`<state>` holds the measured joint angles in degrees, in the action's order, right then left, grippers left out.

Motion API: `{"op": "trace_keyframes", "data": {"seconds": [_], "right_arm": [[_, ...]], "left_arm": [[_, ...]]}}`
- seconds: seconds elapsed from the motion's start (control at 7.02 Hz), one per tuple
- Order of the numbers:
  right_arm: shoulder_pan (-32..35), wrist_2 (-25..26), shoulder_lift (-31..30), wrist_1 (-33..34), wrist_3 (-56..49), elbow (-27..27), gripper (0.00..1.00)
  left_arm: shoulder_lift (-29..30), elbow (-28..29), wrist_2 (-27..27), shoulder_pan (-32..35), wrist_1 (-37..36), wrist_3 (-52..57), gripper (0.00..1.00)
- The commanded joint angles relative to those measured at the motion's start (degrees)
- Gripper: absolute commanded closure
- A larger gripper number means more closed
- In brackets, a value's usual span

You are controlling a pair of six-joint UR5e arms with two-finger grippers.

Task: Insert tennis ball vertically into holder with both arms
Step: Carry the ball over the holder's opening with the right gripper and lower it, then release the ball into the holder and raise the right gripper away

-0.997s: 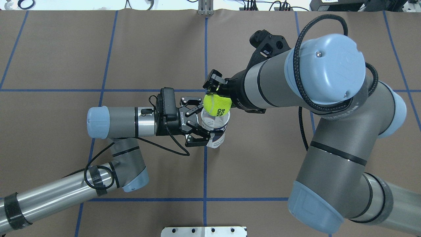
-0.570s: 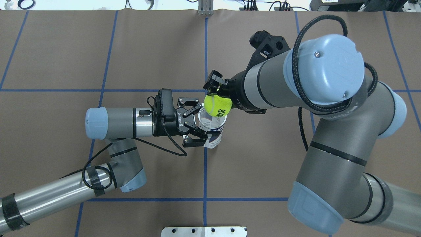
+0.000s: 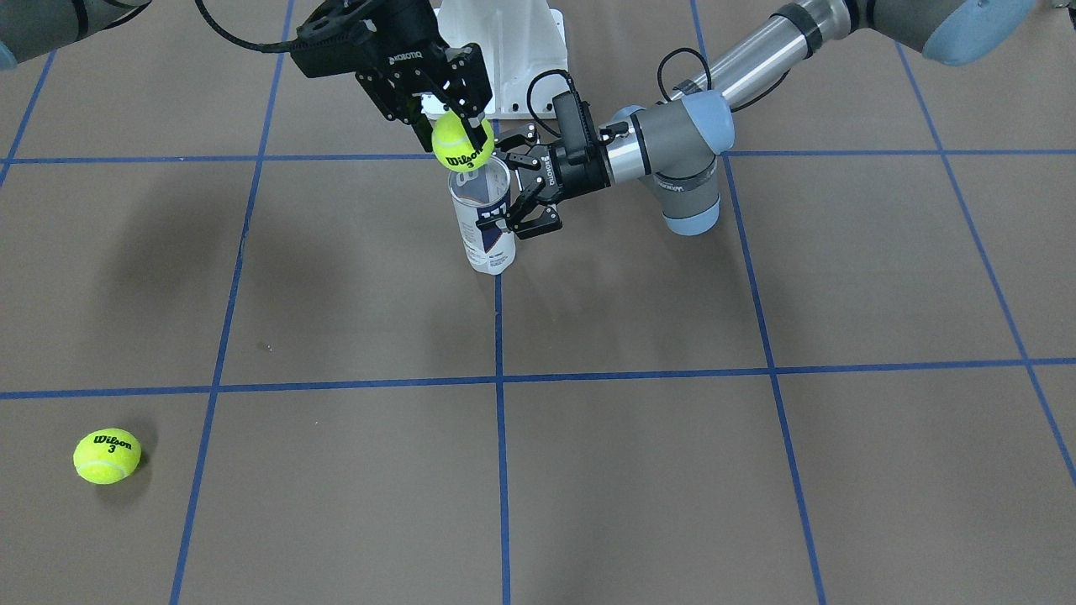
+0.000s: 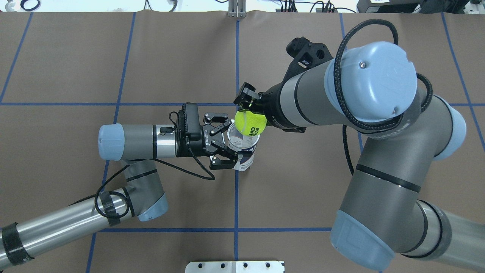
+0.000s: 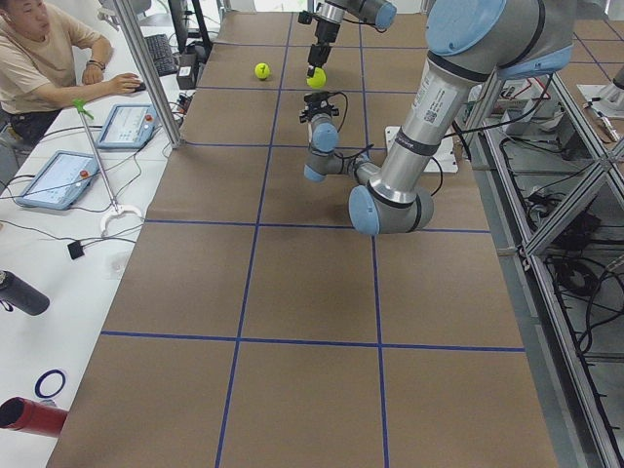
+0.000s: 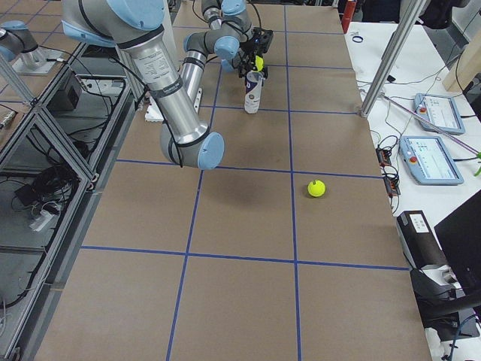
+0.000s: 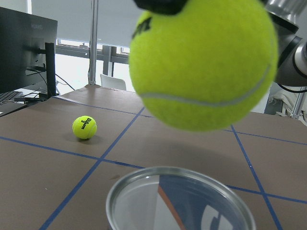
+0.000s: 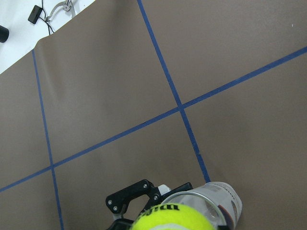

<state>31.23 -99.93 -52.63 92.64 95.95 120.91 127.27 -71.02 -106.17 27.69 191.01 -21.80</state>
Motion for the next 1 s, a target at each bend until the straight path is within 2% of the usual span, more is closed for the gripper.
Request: {"op": "trace_keyframes", "data": {"seconds": [0.0,0.28,0.43,0.57,0.85], "right_arm": [[-0.38,0.00,-0.01,0.00,-0.15,-0.24,0.64],[-0.99,0.00,0.16,0.52,-0.15,-0.15,0.63],[-1.52,1.31,0.25,0.96,-0.15,-0.15,0.36],[-3.17,4.54,0.25,1.05,-0.24,-0.24,0.02],[-3.28,4.75,0.34,1.05,-0.24,-0.15,0.01]], "left_arm": [[0.00,0.01,0.00,0.00,0.07,0.00,0.17],[0.00,0.01,0.00,0.00,0.06,0.00,0.17],[0.00,0.01,0.00,0.00,0.07,0.00,0.17],[0.00,-0.08,0.00,0.00,0.07,0.00,0.17],[0.00,-0.08,0.00,0.00,0.24,0.00,0.17]]}}
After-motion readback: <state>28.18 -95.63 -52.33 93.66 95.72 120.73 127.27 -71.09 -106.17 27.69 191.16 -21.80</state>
